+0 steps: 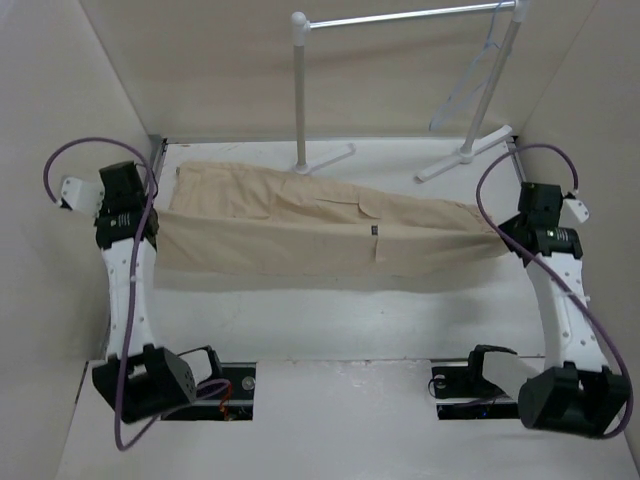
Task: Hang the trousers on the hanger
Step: Fold the trousers at the center of the board.
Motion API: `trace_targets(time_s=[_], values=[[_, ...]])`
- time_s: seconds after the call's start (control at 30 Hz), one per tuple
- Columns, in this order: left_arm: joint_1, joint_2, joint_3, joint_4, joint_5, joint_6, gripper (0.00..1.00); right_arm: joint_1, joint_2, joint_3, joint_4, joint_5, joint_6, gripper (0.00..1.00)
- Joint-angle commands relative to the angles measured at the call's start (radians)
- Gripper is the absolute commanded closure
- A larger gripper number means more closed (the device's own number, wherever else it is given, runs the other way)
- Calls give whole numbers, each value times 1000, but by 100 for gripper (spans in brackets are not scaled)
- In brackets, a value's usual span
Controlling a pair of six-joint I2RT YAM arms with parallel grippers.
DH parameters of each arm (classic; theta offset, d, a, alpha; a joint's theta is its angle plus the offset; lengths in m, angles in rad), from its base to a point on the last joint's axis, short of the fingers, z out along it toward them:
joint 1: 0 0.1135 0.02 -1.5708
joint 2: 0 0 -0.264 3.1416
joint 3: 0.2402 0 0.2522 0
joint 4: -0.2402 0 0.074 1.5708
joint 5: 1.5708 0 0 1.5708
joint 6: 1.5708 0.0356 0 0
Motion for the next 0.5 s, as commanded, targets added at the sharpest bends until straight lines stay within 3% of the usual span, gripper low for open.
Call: trace_targets(time_s=[0.0, 0.2, 0.47], values=[[-42, 186, 148, 105, -106, 74, 100, 4, 153, 119, 116, 39, -47, 97], [-97, 571, 505, 168, -124, 146, 100, 4, 499, 355, 173, -50, -52, 97], [-171, 1118, 1142, 165, -150, 290, 100, -2, 883, 709, 134, -83, -49, 96]])
